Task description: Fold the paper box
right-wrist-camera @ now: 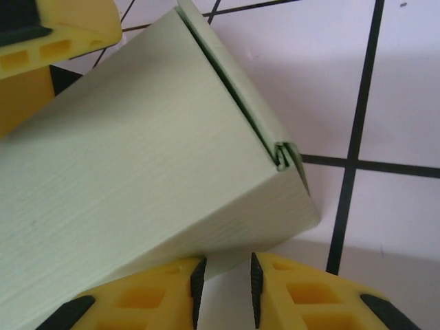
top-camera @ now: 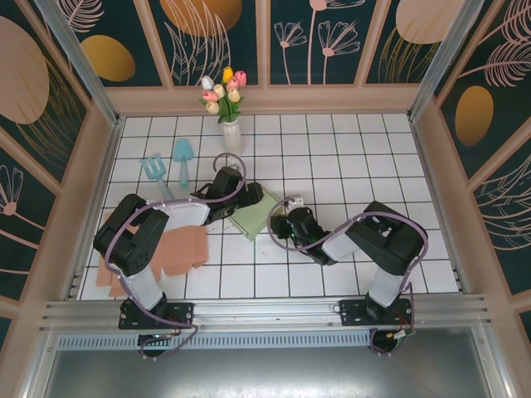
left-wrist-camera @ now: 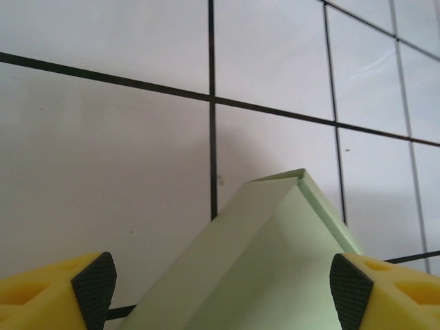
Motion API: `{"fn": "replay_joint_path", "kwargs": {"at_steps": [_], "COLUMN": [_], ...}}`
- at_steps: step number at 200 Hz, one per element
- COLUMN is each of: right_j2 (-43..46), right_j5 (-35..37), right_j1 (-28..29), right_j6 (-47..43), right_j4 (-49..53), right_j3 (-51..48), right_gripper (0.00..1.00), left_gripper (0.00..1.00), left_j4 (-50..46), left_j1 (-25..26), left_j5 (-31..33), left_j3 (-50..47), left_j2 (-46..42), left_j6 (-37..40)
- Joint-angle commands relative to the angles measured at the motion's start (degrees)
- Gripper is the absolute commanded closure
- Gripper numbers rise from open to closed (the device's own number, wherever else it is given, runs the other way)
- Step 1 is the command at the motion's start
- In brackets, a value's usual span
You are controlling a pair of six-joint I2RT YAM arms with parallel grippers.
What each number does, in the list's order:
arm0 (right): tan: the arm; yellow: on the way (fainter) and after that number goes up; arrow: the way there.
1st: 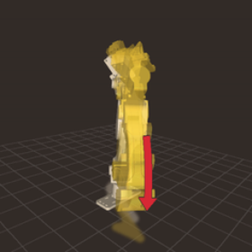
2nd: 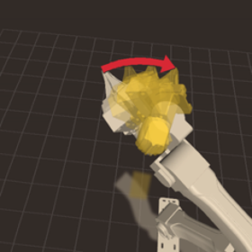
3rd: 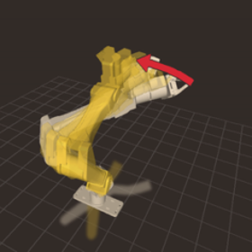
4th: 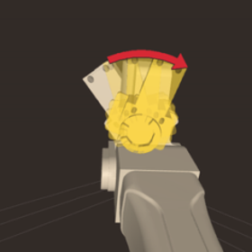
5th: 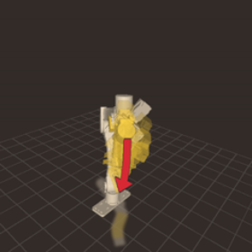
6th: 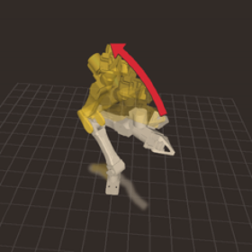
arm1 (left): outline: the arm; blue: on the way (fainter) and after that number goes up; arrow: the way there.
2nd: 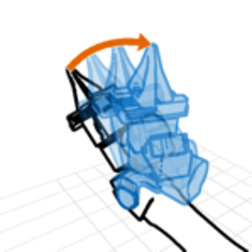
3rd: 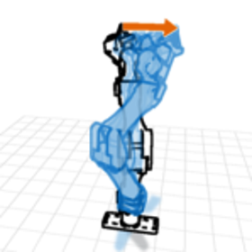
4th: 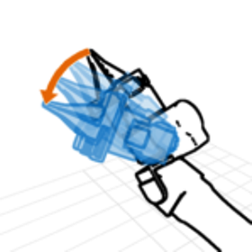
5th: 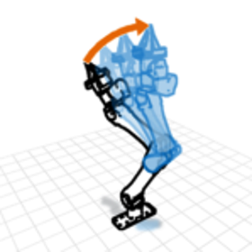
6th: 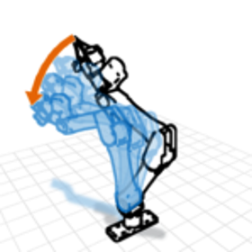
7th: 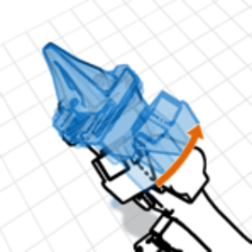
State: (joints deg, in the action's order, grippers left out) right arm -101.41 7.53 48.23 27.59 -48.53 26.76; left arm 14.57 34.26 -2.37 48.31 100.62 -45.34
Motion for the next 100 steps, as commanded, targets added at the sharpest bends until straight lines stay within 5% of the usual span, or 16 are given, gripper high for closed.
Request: {"fn": "replay_joint_path", "kwargs": {"at_steps": [1,38,68,100], "right_j2": [-2.78,-1.23,3.18,8.57], "right_j5": [-9.99,-14.79,-12.61,-13.52], "right_j1": [0.29,-0.57,-2.47,-7.21], "right_j6": [2.24,4.39,5.90,5.67], "right_j4": [-3.95,-7.25,-2.23,6.43], "right_j3": [2.21,1.96,-1.09,-4.17], "right_gripper": [0.72,0.73,0.77,0.83], "left_gripper": [0.17,0.17,0.16,0.16], "left_j4": [5.21,3.75,-3.33,-5.83], "left_j1": [2.97,4.67,4.47,3.08], "left_j5": [-12.01,-9.90,-0.22,3.42], "left_j3": [-4.48,-5.48,-5.33,-5.35], "left_j2": [1.97,-0.42,-3.54,-5.91], "left_j6": [-7.22,-8.86,-8.67,-8.36]}}
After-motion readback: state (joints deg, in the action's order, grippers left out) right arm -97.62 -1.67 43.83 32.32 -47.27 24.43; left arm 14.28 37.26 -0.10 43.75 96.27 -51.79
